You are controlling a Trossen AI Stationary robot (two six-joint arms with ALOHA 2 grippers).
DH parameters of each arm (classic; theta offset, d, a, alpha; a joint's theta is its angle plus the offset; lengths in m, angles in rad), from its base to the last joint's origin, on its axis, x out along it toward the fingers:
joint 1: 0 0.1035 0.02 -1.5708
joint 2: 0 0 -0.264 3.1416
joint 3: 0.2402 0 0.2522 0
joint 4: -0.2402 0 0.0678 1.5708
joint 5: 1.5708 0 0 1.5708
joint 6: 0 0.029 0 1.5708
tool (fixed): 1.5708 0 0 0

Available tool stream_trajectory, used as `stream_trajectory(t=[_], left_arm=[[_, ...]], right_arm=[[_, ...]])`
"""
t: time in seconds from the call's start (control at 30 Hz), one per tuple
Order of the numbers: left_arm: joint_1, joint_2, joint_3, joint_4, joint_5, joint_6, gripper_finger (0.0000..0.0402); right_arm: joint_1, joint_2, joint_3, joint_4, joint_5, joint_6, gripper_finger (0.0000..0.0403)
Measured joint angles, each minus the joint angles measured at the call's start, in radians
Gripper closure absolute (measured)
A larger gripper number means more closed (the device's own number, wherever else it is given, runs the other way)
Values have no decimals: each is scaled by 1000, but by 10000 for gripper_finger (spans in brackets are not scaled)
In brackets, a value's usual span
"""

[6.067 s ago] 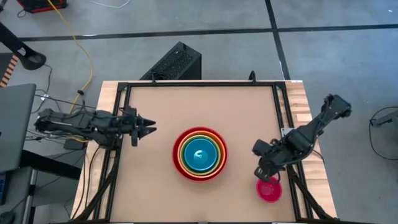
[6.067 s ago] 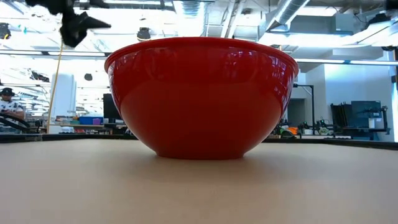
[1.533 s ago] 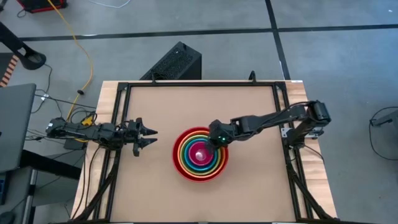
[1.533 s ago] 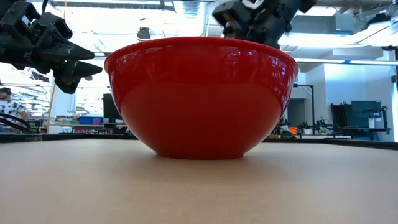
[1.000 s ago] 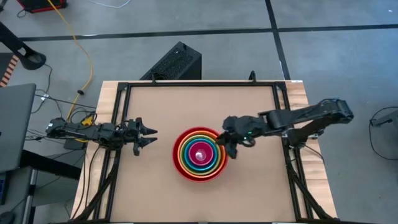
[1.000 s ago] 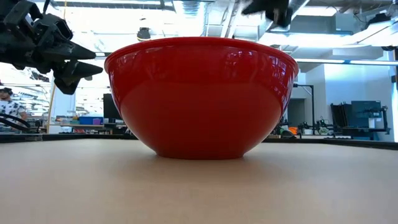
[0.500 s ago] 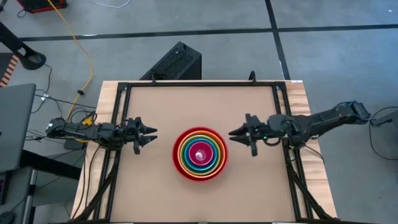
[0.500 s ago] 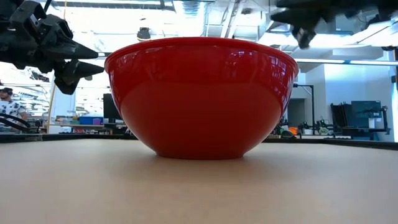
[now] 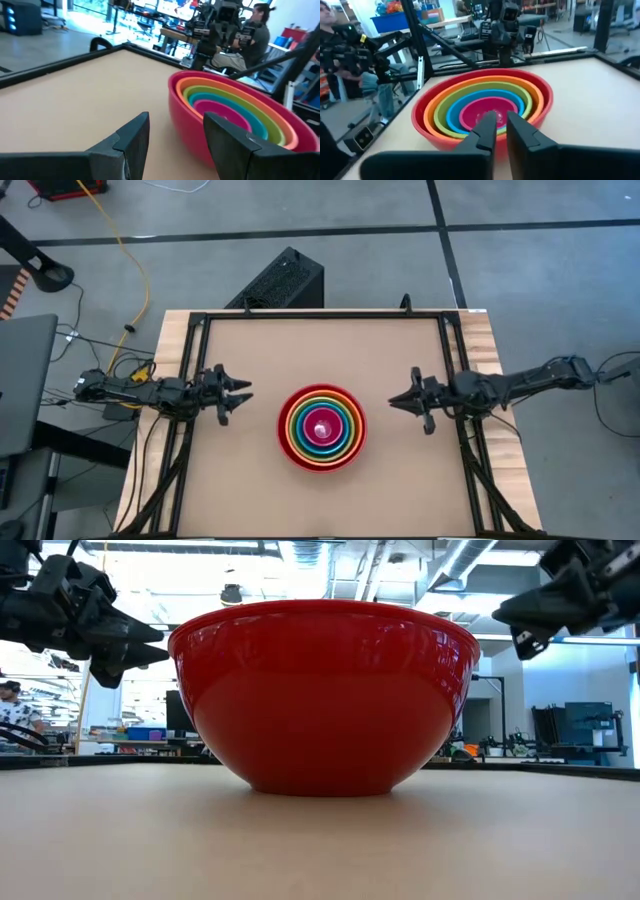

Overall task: Nest bowls inside each other
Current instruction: Return to Home Position

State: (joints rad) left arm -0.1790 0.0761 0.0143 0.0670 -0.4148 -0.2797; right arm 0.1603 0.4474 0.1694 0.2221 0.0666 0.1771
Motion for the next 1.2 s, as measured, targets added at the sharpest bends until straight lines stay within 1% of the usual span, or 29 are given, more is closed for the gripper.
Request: stream_trajectory(t=[0.1, 0.17, 0.23, 0.33, 0.4, 0.53, 0.7, 0.93, 1.2], left_arm=[[0, 0, 0, 1, -17, 6, 226], [0, 0, 0, 1, -18, 7, 226], [0, 0, 0, 1, -18, 7, 226], [0, 0, 0, 1, -14, 4, 226], [0, 0, 0, 1, -13, -12, 226], [0, 0, 0, 7, -12, -19, 226], [0, 0, -2, 10, -9, -40, 226], [1, 5, -3, 11, -17, 18, 226], [1, 5, -3, 11, -15, -11, 226]], right_arm=[[-15, -76, -52, -7, 0, -18, 372], [-30, -123, -94, -3, -17, -5, 386], [-44, -167, -135, -10, -57, 4, 397], [-62, -229, -161, -33, -124, 5, 398], [-72, -269, -161, -107, -153, -1, 398], [-90, -333, -161, -181, -168, -29, 400], [-113, -344, -161, -196, -68, -14, 396], [-127, -344, -161, -197, -63, -13, 386], [-127, -343, -162, -198, -64, -11, 387]])
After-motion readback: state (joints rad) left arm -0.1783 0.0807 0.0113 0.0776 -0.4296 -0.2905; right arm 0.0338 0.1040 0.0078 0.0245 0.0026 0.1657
